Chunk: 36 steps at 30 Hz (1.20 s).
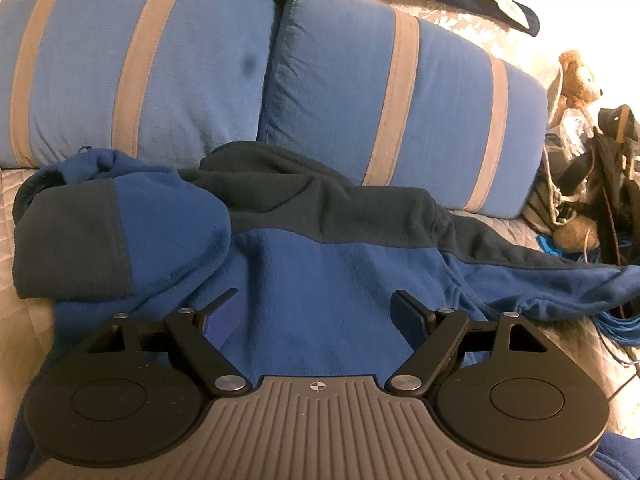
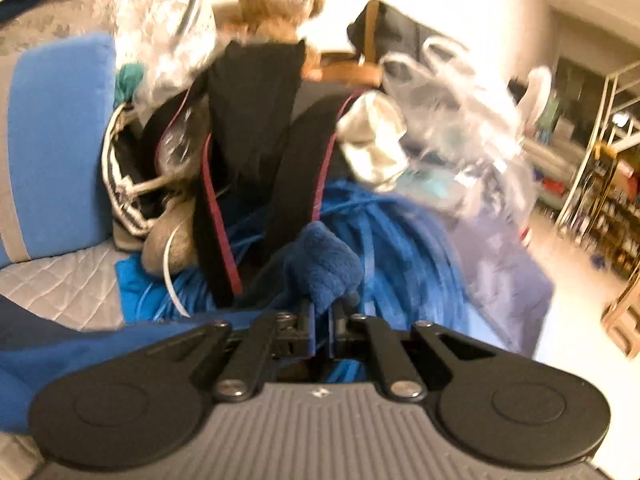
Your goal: Fold clothes
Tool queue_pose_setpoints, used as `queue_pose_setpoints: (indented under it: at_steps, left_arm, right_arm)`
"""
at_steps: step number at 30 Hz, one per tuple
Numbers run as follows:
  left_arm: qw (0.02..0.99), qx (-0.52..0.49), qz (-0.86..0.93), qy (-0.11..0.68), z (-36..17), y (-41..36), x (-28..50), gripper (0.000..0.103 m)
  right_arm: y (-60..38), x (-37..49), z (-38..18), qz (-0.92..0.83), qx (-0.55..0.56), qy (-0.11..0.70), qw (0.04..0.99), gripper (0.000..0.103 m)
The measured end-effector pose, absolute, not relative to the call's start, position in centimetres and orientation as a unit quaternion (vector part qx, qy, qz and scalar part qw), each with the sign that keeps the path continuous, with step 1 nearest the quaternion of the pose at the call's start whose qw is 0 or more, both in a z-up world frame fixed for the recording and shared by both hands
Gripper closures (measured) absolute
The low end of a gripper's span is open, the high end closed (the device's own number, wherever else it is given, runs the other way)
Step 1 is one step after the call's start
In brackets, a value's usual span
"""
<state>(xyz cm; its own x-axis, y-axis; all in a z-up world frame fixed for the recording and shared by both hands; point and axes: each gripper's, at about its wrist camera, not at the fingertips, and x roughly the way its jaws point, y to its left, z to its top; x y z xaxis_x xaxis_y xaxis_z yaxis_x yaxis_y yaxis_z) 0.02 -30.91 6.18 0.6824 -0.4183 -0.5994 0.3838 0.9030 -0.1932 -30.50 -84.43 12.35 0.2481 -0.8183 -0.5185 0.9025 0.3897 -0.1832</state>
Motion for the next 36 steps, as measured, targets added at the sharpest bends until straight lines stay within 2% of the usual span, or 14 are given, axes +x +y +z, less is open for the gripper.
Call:
queue_pose_setpoints:
  at_steps: [5, 12, 15, 16, 17, 18, 20, 22, 28, 31, 36]
  left_arm:
    - [0.916, -0.027, -0.223, 0.334, 6.1, -30.8, 0.1, 0.022]
    - [0.916, -0.025, -0.221, 0.335, 6.1, -30.8, 0.0, 0.022]
    - [0.915, -0.025, -0.222, 0.336, 6.1, -30.9, 0.0, 0.022]
    - [0.915, -0.025, -0.222, 0.336, 6.1, -30.9, 0.0, 0.022]
    - [0.915, -0.025, -0.223, 0.335, 6.2, -30.8, 0.0, 0.022]
    - [0.915, -0.025, -0.224, 0.334, 6.2, -30.8, 0.0, 0.022]
    - [0.915, -0.026, -0.225, 0.333, 6.2, -30.7, 0.0, 0.022]
    - [0.915, -0.027, -0.225, 0.334, 6.2, -30.7, 0.0, 0.022]
    - [0.914, -0.029, -0.228, 0.333, 6.2, -30.6, 0.0, 0.022]
    - [0.914, -0.029, -0.229, 0.333, 6.2, -30.6, -0.1, 0.022]
    - [0.915, -0.030, -0.228, 0.333, 6.3, -30.6, -0.1, 0.022]
  right_arm:
    - [-84.1, -33.7, 9.9, -0.562, 0.095, 0.285, 0.771, 0.097]
    - [-84.7, -35.9, 5.7, -0.565, 0.191, 0.300, 0.745, 0.095]
    - [-84.4, -36.1, 5.0, -0.567, 0.198, 0.304, 0.740, 0.090]
    - [-84.3, -36.2, 4.9, -0.567, 0.196, 0.307, 0.738, 0.077]
    - [-84.2, -36.2, 4.8, -0.566, 0.193, 0.309, 0.739, 0.068]
    - [-84.0, -36.3, 4.8, -0.564, 0.191, 0.311, 0.741, 0.063]
    - [-83.5, -36.4, 4.8, -0.563, 0.183, 0.312, 0.743, 0.034]
    - [-82.8, -36.6, 5.0, -0.565, 0.170, 0.310, 0.745, 0.019]
    - [-79.1, -36.9, 6.9, -0.567, 0.123, 0.275, 0.767, 0.009]
    - [-77.0, -36.5, 8.1, -0.520, 0.111, 0.248, 0.810, 0.009]
    - [-72.2, -32.3, 8.3, -0.353, 0.039, 0.261, 0.898, 0.009]
